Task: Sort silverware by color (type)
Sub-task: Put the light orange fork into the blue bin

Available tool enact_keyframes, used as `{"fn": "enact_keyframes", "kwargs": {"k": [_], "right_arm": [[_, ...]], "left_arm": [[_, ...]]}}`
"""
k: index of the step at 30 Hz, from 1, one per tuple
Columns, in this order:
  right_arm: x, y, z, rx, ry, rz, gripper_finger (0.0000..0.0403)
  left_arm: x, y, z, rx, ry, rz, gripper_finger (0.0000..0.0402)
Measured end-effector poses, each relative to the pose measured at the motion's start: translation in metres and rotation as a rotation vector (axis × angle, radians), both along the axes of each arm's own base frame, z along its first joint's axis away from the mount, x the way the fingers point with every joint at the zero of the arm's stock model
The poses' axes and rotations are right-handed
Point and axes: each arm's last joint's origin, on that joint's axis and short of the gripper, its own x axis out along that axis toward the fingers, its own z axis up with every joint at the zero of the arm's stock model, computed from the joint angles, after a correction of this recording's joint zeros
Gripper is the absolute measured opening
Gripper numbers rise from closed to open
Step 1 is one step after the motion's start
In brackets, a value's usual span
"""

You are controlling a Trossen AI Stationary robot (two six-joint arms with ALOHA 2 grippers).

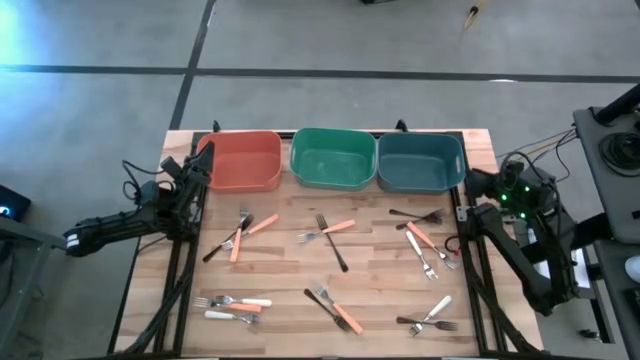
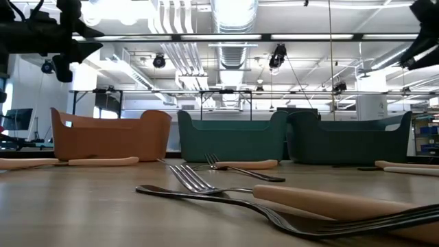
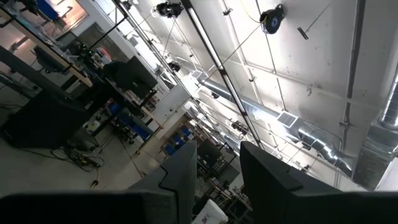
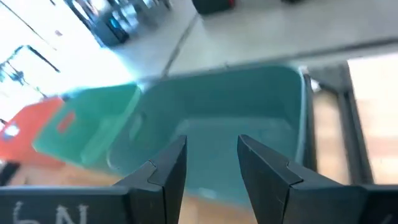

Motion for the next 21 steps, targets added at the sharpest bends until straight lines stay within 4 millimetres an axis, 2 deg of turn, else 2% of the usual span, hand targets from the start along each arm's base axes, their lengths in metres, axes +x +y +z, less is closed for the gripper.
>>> {"fn": "enact_keyframes", "kwargs": {"k": [3, 8, 15, 21], "right_arm": [[0.005, -0.01, 0.001, -0.095, -0.02, -0.008, 0.0134], [0.011, -0.025, -0.005, -0.231, 0.052, -0.013, 0.0134], [0.018, -0.038, -0.006, -0.286, 0.014, -0.009, 0.0134], [0.023, -0.047, -0.006, -0.247, 0.019, 0.004, 0.0134]], "left_arm": [[0.0, 0.0, 0.0, 0.0, 0.0, 0.0, 0.0107], [0.0, 0.0, 0.0, 0.0, 0.0, 0.0, 0.0107], [0.0, 0.0, 0.0, 0.0, 0.0, 0.0, 0.0107], [0.0, 0.0, 0.0, 0.0, 0.0, 0.0, 0.0107]]}}
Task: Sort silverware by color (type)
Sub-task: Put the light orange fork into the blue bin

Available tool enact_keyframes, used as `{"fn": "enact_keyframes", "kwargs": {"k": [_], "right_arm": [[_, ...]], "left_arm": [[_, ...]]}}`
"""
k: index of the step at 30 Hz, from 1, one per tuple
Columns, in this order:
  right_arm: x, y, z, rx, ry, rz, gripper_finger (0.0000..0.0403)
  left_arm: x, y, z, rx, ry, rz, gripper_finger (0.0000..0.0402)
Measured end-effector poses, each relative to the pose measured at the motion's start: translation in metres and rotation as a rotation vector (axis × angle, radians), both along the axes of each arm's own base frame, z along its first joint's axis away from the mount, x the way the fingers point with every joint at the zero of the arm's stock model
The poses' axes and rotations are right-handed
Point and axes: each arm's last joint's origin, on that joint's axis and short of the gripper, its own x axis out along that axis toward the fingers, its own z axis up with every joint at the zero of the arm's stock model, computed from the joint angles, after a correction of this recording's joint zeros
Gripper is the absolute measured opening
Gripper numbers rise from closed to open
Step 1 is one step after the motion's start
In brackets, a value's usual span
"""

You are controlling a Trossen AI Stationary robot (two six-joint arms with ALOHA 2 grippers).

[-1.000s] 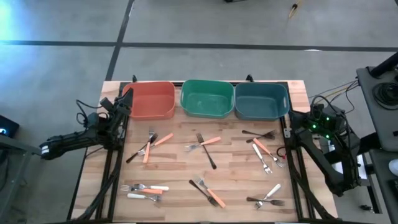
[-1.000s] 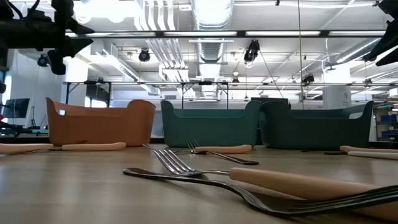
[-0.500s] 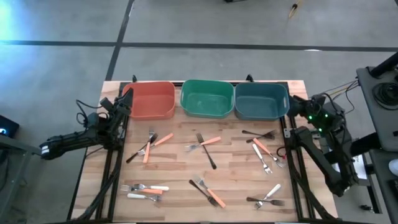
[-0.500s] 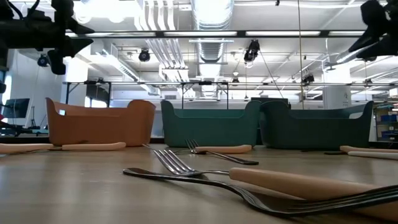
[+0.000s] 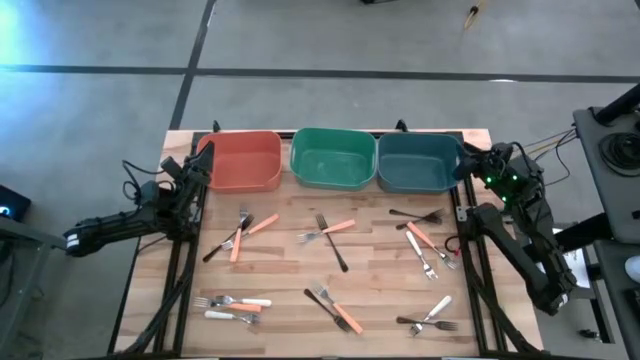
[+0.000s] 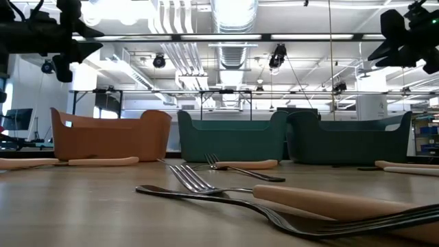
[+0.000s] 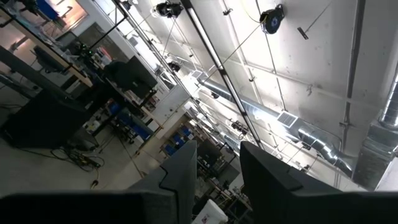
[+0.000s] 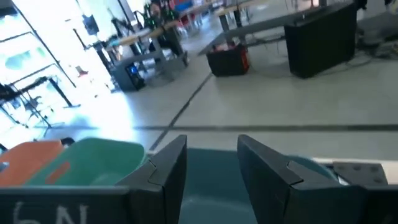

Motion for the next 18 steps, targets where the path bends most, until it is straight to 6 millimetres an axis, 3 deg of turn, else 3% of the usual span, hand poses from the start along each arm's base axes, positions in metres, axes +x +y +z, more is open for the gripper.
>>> {"fn": "enact_keyframes", "kwargs": {"k": [6, 18], "right_arm": [[0.004, -0.002, 0.025, 0.072, 0.093, 0.112, 0.0134], [0.006, -0.006, 0.075, 0.717, 0.421, 0.155, 0.0134]], "left_arm": [[0.0, 0.0, 0.0, 0.0, 0.0, 0.0, 0.0107], [0.0, 0.0, 0.0, 0.0, 0.0, 0.0, 0.0107]]}}
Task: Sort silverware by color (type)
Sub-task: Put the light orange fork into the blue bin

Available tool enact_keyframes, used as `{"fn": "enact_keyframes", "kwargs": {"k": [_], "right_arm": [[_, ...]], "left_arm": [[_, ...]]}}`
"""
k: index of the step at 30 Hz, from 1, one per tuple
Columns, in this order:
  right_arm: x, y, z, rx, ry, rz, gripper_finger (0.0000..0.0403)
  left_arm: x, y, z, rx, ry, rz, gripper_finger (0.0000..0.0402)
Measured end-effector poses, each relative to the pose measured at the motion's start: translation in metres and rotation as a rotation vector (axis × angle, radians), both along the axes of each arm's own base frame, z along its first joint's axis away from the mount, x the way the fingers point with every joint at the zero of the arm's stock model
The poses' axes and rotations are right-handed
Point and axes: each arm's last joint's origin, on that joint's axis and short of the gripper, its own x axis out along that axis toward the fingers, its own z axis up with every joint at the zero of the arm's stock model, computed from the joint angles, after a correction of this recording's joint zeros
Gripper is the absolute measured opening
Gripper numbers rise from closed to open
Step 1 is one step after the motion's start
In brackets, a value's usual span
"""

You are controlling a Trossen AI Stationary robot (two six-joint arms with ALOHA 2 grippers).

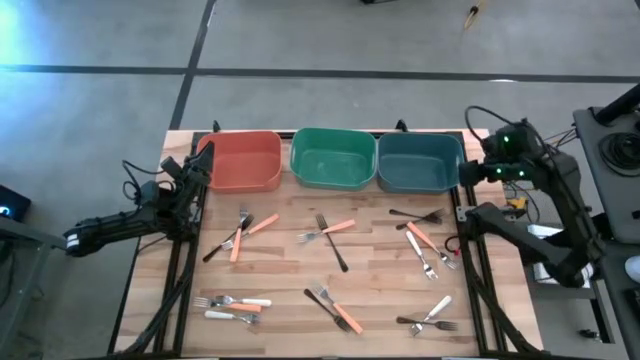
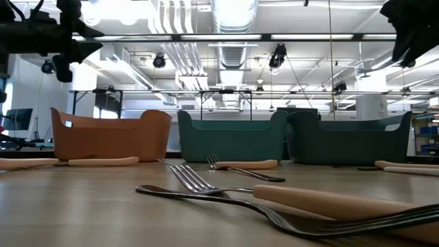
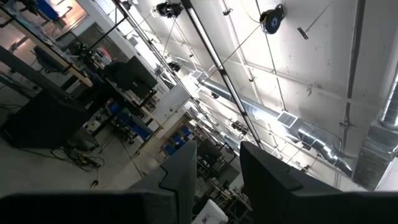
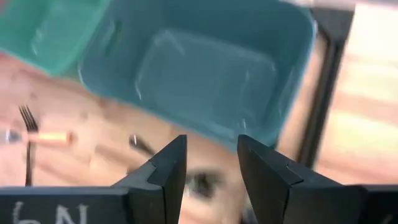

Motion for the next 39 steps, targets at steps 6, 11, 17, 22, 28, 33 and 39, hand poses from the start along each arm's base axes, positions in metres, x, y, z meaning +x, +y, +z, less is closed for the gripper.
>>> {"fn": "enact_keyframes", "kwargs": {"k": [6, 11, 17, 22, 28, 33, 39], "right_arm": [[0.015, -0.022, 0.011, 0.17, -0.032, 0.009, 0.0134], [0.033, -0.045, 0.008, 0.214, -0.026, 0.047, 0.0134], [0.064, -0.061, -0.004, 0.275, 0.024, 0.164, 0.0134], [0.094, -0.06, -0.018, 0.344, 0.085, 0.265, 0.0134], [0.123, -0.035, -0.024, 0.377, 0.165, 0.351, 0.0134], [0.138, -0.005, -0.027, 0.355, 0.239, 0.371, 0.0134], [0.146, 0.028, -0.051, 0.331, 0.374, 0.392, 0.0134]], "left_arm": [[0.0, 0.0, 0.0, 0.0, 0.0, 0.0, 0.0107], [0.0, 0.0, 0.0, 0.0, 0.0, 0.0, 0.0107], [0.0, 0.0, 0.0, 0.0, 0.0, 0.0, 0.0107], [0.0, 0.0, 0.0, 0.0, 0.0, 0.0, 0.0107], [0.0, 0.0, 0.0, 0.0, 0.0, 0.0, 0.0107], [0.0, 0.0, 0.0, 0.0, 0.0, 0.0, 0.0107], [0.0, 0.0, 0.0, 0.0, 0.0, 0.0, 0.0107]]}}
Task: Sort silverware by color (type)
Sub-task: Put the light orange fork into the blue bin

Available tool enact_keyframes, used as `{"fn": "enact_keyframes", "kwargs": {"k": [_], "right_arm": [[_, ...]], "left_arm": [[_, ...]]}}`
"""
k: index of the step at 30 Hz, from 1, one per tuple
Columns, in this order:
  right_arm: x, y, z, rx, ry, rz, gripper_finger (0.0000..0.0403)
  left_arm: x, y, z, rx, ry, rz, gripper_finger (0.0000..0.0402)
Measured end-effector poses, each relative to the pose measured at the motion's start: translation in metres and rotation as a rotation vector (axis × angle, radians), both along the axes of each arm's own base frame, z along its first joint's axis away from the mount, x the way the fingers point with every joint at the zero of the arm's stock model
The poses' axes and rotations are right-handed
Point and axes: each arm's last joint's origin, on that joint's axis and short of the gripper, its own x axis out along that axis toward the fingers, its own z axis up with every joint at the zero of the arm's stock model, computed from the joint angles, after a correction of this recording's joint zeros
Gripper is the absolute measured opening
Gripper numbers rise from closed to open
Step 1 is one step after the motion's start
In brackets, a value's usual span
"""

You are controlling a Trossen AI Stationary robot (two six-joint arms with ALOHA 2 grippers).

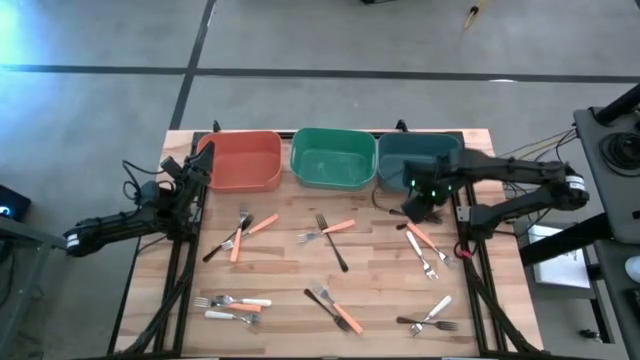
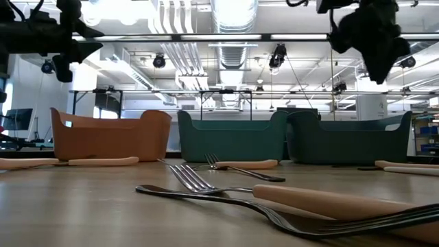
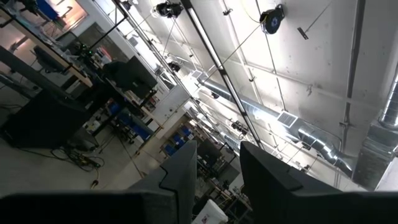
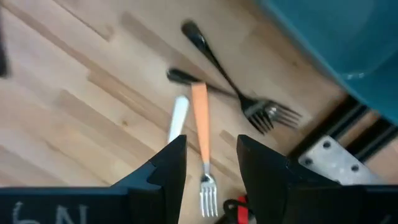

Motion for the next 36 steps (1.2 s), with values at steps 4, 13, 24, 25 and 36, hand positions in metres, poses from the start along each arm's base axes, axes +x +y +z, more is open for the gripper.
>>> {"fn": "enact_keyframes", "kwargs": {"k": [4, 13, 24, 25, 36], "right_arm": [[-0.004, 0.012, -0.03, 0.004, 0.122, 0.039, 0.0134], [-0.013, 0.019, -0.087, 0.118, 0.12, 0.085, 0.0134], [-0.013, 0.02, -0.123, 0.138, 0.032, 0.106, 0.0134], [-0.014, 0.02, -0.125, 0.137, 0.03, 0.105, 0.0134], [-0.003, 0.019, -0.143, 0.126, 0.008, 0.111, 0.0134]], "left_arm": [[0.0, 0.0, 0.0, 0.0, 0.001, 0.0, 0.0107], [0.0, 0.0, 0.0, 0.0, 0.0, 0.0, 0.0107], [0.0, 0.0, 0.0, 0.0, 0.001, 0.0, 0.0107], [0.0, 0.0, 0.0, 0.0, 0.001, 0.0, 0.0107], [0.0, 0.0, 0.0, -0.001, 0.003, 0.0, 0.0107]]}}
